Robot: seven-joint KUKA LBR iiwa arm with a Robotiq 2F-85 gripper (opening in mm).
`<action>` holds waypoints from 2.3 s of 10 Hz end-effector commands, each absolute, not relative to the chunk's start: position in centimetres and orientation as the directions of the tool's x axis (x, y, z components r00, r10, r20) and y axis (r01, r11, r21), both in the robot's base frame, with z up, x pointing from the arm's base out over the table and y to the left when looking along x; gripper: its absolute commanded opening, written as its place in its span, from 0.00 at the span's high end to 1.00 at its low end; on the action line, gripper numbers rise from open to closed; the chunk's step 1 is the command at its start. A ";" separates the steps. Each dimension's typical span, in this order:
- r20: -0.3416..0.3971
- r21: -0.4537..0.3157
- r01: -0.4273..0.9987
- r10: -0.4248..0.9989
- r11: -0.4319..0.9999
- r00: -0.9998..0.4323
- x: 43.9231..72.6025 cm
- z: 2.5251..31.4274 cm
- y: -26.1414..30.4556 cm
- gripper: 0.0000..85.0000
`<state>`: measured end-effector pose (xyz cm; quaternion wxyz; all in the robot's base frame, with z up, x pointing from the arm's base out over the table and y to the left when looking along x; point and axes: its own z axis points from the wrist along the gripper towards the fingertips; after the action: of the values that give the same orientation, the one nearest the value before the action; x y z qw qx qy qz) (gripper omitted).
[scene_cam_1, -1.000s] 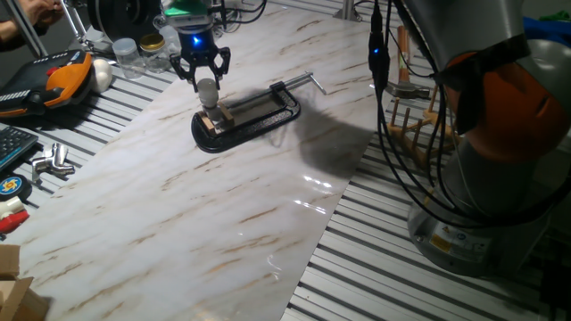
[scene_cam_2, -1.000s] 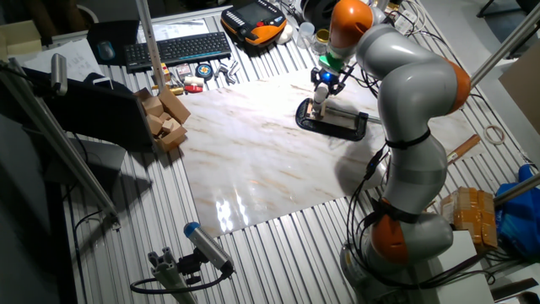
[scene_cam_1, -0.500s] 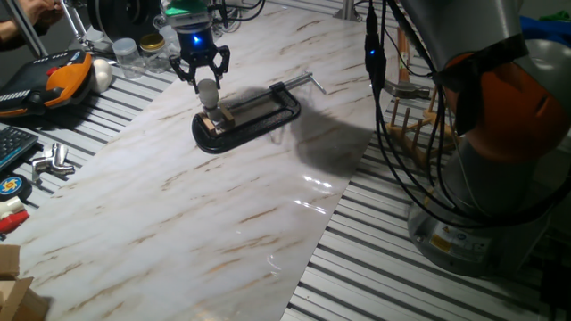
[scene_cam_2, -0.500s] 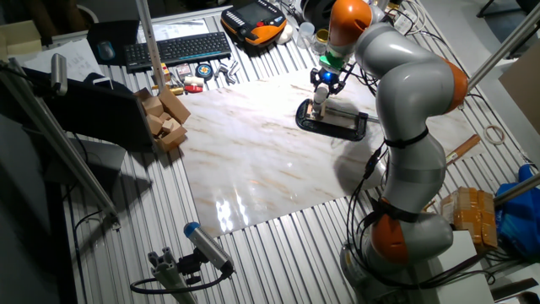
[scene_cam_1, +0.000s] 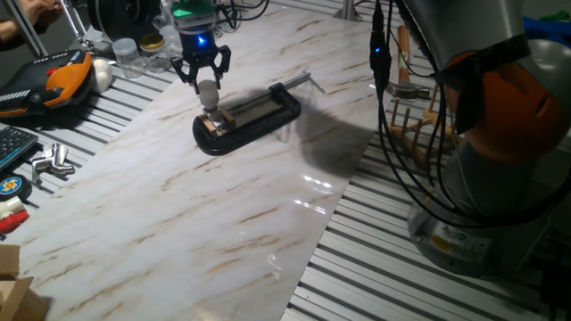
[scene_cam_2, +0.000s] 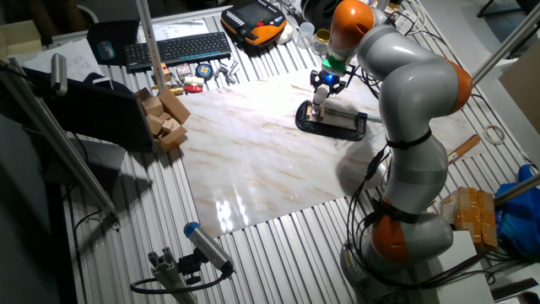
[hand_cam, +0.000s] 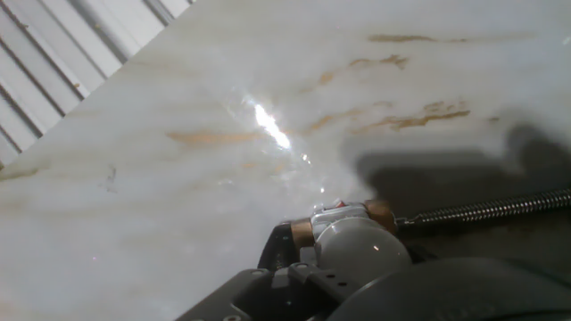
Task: Take out the light bulb by rotating it
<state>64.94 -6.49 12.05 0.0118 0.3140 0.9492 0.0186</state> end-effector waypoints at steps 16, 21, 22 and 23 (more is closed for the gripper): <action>-0.068 0.009 0.381 0.381 0.924 -0.922 64.4 11.8 -6.0 1.00; -0.076 -0.033 0.342 0.338 0.939 -0.938 63.9 12.3 -5.6 1.00; -0.075 -0.032 0.334 0.331 0.942 -0.940 63.9 12.4 -5.5 1.00; -0.074 -0.030 0.316 0.313 0.948 -0.947 63.9 12.4 -5.5 1.00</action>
<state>63.89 -5.50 12.38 0.0339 0.1569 0.9868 -0.0208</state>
